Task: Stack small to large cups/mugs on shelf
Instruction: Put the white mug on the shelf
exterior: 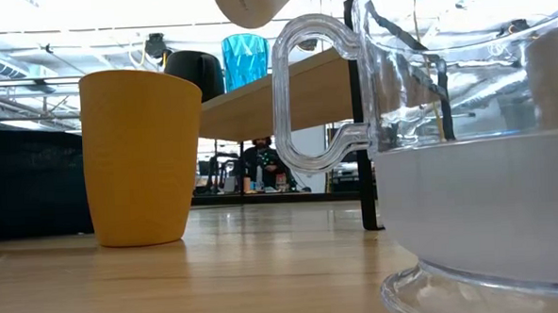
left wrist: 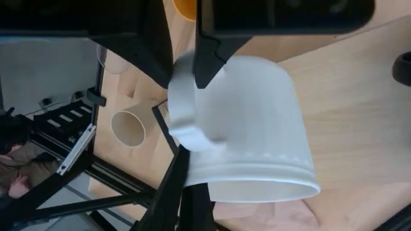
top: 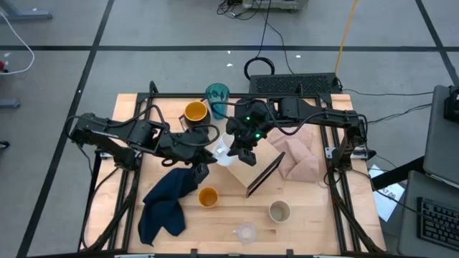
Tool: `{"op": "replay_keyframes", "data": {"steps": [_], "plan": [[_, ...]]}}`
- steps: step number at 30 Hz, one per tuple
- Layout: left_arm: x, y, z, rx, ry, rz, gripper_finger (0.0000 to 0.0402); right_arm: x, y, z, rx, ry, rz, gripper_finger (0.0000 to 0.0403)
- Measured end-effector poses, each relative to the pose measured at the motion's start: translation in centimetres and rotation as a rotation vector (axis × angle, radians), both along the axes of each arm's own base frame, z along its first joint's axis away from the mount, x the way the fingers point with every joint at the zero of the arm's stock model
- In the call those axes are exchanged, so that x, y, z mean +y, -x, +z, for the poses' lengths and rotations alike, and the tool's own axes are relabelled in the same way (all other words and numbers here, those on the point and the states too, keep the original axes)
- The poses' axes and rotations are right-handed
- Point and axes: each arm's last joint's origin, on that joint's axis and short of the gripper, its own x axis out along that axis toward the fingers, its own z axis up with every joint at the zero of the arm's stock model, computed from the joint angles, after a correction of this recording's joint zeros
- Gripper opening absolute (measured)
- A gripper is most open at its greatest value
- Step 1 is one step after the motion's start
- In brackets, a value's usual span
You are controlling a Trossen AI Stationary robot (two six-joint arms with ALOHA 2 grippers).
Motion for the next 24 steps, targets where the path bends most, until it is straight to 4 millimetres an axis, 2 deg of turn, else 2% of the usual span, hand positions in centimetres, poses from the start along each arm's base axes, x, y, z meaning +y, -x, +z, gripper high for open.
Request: {"op": "replay_keyframes", "data": {"steps": [22, 24], "plan": [[0.09, 0.38, -0.33, 0.054, -0.014, -0.006, 0.004, 0.72, 0.19, -0.14, 0.031, -0.023, 0.017, 0.0], [0.12, 0.38, -0.33, 0.053, -0.012, 0.006, 0.0049, 0.73, 0.27, -0.11, 0.034, -0.024, 0.016, 0.0]]}}
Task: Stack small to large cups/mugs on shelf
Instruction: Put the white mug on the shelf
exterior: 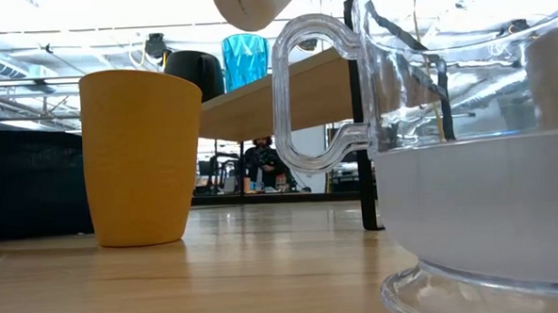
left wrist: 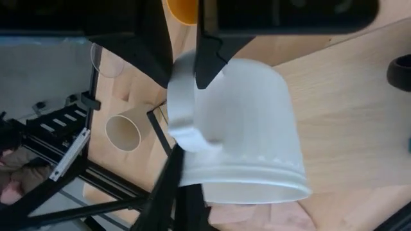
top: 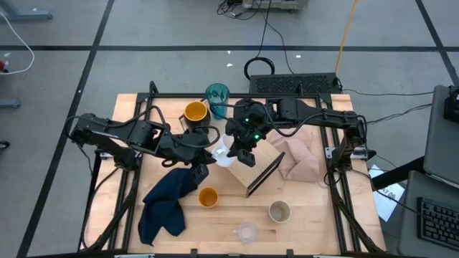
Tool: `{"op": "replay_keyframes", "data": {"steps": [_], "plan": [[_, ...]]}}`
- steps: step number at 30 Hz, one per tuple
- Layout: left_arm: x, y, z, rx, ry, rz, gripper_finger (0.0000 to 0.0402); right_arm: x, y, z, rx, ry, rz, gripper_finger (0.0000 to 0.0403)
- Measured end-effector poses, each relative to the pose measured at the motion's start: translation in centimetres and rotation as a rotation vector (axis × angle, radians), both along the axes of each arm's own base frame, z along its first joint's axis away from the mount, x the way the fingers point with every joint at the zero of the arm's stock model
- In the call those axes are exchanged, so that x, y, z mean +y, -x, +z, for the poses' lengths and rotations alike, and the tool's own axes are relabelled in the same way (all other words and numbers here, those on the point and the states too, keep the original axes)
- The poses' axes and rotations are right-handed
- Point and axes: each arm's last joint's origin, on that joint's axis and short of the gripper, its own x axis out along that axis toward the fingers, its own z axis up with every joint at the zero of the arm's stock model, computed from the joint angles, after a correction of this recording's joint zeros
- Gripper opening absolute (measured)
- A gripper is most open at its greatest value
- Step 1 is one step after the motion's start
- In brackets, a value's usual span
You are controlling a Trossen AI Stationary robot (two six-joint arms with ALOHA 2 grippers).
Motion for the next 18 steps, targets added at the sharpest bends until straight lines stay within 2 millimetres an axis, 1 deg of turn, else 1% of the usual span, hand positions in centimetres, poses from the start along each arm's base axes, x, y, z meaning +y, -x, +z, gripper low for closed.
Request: {"op": "replay_keyframes", "data": {"steps": [4, 6, 7, 9, 11, 13, 15, 16, 18], "plan": [[0.1, 0.2, -0.2, 0.028, -0.014, 0.016, 0.0088, 0.0, 0.4, 0.1, 0.021, -0.008, 0.0, 0.0], [0.5, 0.9, -0.8, 0.107, -0.06, 0.043, 0.0102, 0.5, 1.1, 0.2, 0.05, -0.048, 0.059, 0.0], [0.6, 0.9, -0.7, 0.101, -0.06, 0.062, 0.0106, 0.7, 1.2, 0.5, 0.026, -0.045, 0.072, 0.0], [0.9, 1.2, -0.9, 0.137, -0.056, 0.124, 0.0107, 1.2, 1.3, 0.7, 0.018, -0.05, 0.097, 0.0], [0.9, 1.6, -1.3, 0.187, -0.029, 0.132, 0.0103, 1.4, 1.2, 0.5, 0.024, -0.016, 0.077, 0.0], [0.7, 1.2, -1.0, 0.148, 0.009, 0.112, 0.0098, 1.3, 1.0, 0.3, 0.022, 0.008, 0.054, 0.0], [0.5, 1.1, -0.9, 0.139, 0.029, 0.1, 0.0094, 1.3, 1.1, 0.1, 0.04, 0.05, 0.021, 0.0], [0.3, 0.9, -0.8, 0.108, 0.046, 0.097, 0.0093, 1.2, 1.2, 0.1, 0.051, 0.073, -0.002, 0.0], [0.0, 0.8, -0.6, 0.077, 0.063, 0.096, 0.0092, 0.7, 1.2, 0.0, 0.068, 0.112, -0.069, 0.0]]}}
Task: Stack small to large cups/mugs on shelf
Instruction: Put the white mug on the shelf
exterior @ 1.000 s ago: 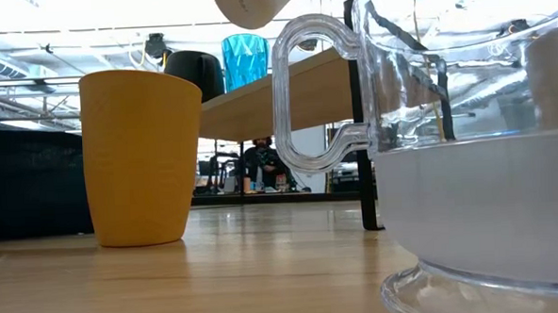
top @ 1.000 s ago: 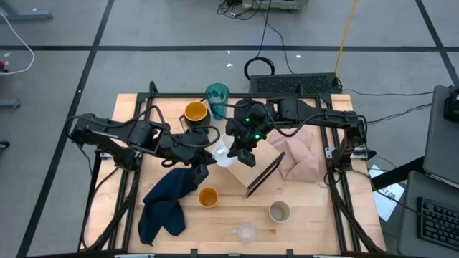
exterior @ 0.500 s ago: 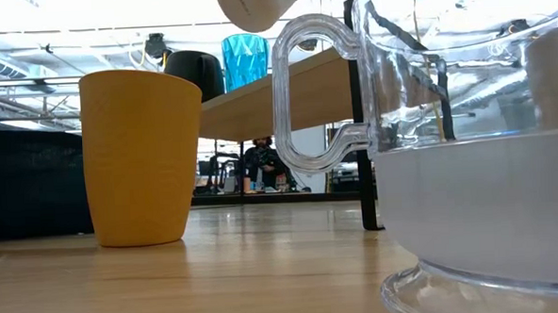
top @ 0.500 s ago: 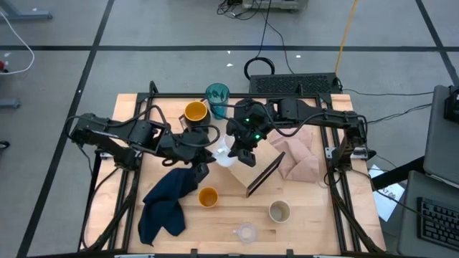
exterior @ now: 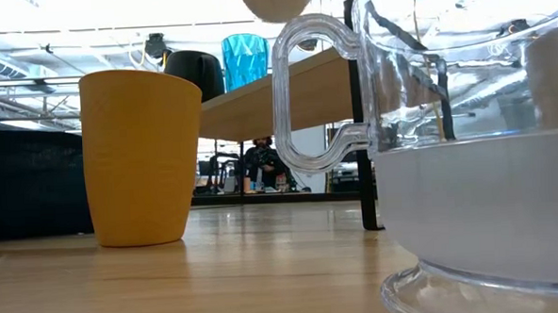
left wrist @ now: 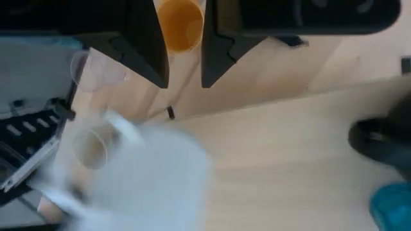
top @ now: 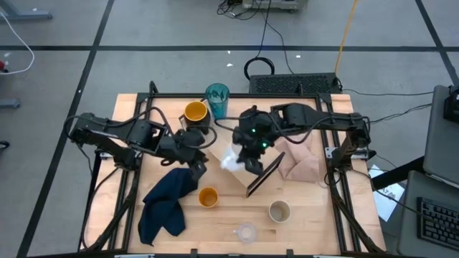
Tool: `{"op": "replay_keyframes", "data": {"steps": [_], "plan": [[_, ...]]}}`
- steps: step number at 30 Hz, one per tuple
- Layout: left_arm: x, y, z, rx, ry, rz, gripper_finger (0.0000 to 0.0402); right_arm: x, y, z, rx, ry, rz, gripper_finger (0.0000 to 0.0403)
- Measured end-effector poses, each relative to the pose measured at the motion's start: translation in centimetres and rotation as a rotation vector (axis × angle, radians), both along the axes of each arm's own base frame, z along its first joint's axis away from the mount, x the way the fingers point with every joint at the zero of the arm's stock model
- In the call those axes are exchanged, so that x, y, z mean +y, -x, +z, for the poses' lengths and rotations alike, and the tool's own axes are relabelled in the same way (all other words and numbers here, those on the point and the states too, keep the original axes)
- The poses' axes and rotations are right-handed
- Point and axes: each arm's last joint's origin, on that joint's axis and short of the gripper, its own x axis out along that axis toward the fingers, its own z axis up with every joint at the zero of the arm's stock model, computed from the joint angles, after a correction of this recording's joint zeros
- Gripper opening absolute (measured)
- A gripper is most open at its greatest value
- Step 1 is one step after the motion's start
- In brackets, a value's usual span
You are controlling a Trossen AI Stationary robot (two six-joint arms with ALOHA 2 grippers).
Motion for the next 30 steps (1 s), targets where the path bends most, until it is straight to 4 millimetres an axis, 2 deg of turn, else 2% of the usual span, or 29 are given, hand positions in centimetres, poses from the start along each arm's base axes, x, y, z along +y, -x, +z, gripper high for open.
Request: {"op": "replay_keyframes", "data": {"steps": [5, 13, 23, 30], "plan": [[0.2, 0.0, 0.1, -0.027, -0.073, 0.076, 0.0092, -2.0, -0.2, 0.0, 0.015, -0.013, -0.187, 0.0], [1.5, -0.3, 0.4, -0.11, -0.119, 0.315, 0.0092, -3.7, -0.5, 0.2, -0.01, -0.028, -0.289, 0.0], [0.3, -1.4, 0.9, -0.221, -0.15, 0.292, 0.0093, -6.0, -0.4, 0.2, -0.008, -0.066, -0.399, 0.0], [-0.2, -2.4, 0.1, -0.188, -0.223, 0.2, 0.0093, -4.8, -0.9, 0.7, -0.049, -0.176, -0.322, 0.0]]}}
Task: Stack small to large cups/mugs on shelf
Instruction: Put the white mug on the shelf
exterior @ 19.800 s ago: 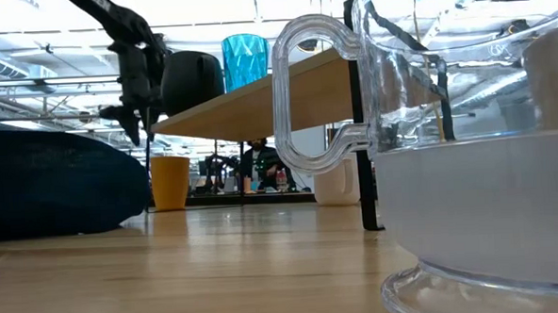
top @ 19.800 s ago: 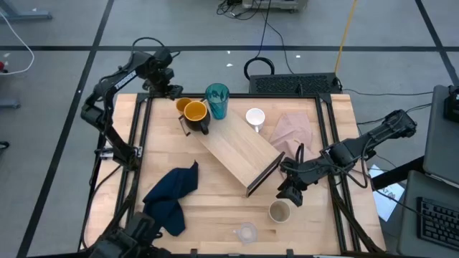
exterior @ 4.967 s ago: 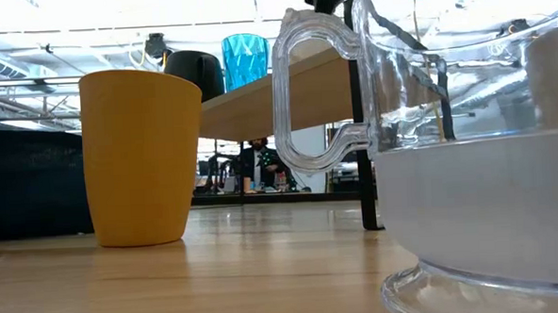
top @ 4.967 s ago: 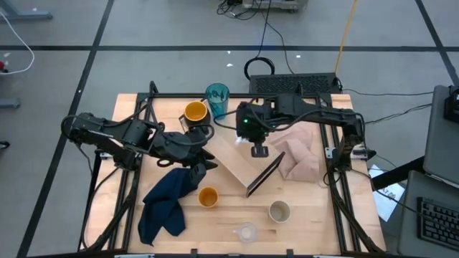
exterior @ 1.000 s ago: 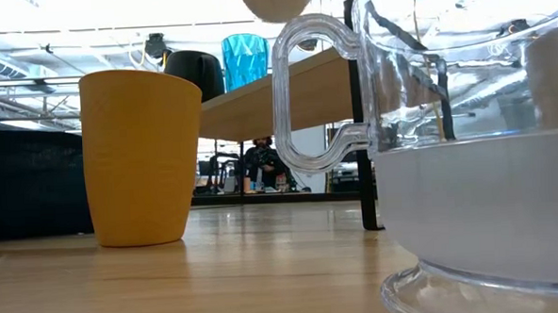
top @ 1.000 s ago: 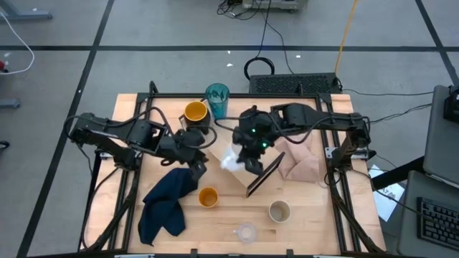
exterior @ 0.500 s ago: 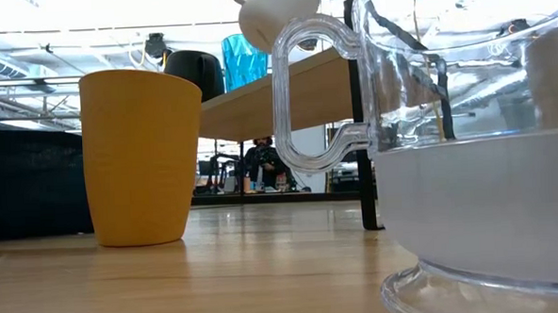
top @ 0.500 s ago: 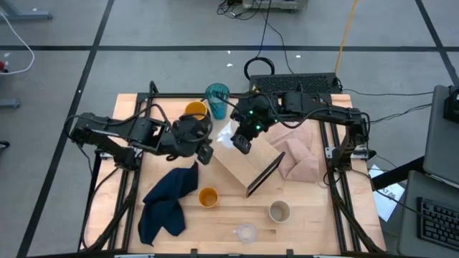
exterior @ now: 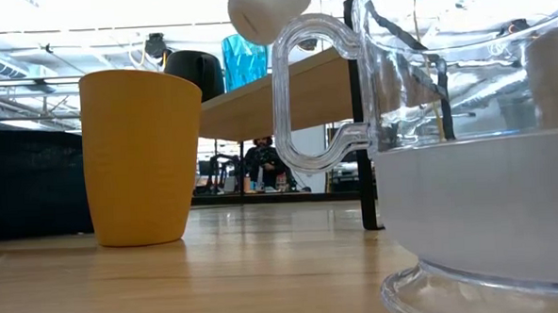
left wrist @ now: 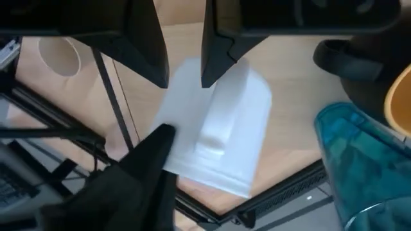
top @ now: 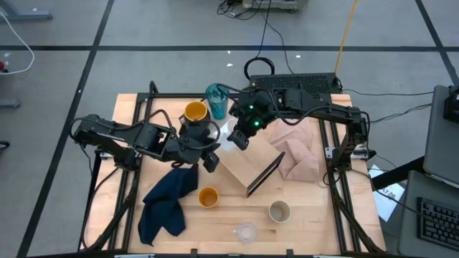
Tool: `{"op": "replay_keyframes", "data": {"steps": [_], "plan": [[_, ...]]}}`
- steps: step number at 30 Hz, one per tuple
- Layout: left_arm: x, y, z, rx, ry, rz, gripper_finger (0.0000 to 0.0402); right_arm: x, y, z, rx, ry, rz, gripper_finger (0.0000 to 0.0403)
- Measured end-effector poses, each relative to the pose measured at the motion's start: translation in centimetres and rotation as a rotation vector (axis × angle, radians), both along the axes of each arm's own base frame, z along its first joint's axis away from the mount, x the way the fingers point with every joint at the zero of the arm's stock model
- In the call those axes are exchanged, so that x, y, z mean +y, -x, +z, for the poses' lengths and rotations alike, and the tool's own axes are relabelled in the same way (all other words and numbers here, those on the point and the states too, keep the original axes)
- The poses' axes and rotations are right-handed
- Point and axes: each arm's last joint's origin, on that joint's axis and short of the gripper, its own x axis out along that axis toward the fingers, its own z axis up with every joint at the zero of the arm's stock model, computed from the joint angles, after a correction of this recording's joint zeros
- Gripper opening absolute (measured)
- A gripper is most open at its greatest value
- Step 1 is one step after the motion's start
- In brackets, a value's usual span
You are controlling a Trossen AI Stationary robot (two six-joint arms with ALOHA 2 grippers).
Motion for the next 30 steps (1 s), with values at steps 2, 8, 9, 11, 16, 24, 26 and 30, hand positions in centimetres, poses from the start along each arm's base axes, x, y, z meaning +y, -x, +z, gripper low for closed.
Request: {"op": "replay_keyframes", "data": {"steps": [2, 8, 9, 11, 16, 24, 26, 30], "plan": [[-0.2, 0.0, -0.1, 0.012, -0.019, -0.017, 0.0093, 0.3, 0.0, -0.1, 0.01, 0.0, 0.006, 0.0], [-0.4, 0.1, 0.0, 0.031, -0.111, -0.032, 0.0093, 0.4, -0.1, -1.5, 0.082, 0.0, -0.004, 0.0], [-0.4, 0.1, 0.0, 0.036, -0.12, -0.039, 0.0093, 0.6, -0.1, -1.6, 0.083, 0.0, 0.0, 0.0], [-0.4, 0.1, 0.0, 0.041, -0.12, -0.051, 0.0093, 0.9, -0.2, -1.6, 0.074, -0.004, 0.014, 0.0], [-0.4, 0.3, -0.2, 0.076, -0.123, -0.067, 0.0093, 1.7, -0.2, -1.4, 0.061, -0.013, 0.036, 0.0], [-0.4, 0.4, -0.3, 0.093, -0.127, -0.075, 0.0093, 1.9, -0.3, -1.4, 0.063, -0.01, 0.038, 0.0], [-0.4, 0.4, -0.3, 0.094, -0.128, -0.075, 0.0093, 2.1, -0.3, -1.4, 0.06, -0.01, 0.043, 0.0], [-0.4, 0.4, -0.3, 0.096, -0.129, -0.081, 0.0093, 2.3, -0.3, -1.4, 0.059, -0.009, 0.049, 0.0]]}}
